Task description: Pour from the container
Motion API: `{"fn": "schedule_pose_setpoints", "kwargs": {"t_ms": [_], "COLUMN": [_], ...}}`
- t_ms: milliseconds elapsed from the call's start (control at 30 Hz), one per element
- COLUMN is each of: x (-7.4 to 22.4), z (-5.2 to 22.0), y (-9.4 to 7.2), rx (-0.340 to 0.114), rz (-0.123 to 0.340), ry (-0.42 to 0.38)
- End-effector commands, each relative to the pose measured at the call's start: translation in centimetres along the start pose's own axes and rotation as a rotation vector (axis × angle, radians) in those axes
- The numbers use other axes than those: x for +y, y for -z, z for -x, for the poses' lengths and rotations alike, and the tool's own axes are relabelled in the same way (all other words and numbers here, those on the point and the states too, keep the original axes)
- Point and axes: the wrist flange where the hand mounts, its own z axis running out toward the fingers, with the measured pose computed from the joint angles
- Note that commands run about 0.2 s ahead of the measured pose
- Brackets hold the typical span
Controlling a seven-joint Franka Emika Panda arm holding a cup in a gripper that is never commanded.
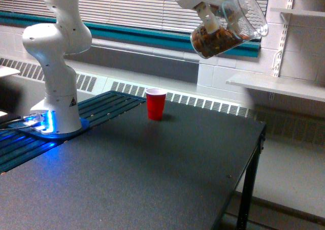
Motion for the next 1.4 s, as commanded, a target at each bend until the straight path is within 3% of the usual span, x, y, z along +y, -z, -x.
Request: {"fn": "schedule_pose_setpoints", "kwargs": {"t_ms": [33,500,967,1400], "x": [0.2,0.2,0.1,0.7], "z": [-1.5,-2.0,2.4,9.3], "y": [4.6,12.1,13.3,15.1], "rx": [0.044,0.129,0.104,0.094], "rz": [-0.049,-0.125,-0.15,-0.178], "ry": [-0.01,0.004,0.087,0.187]}}
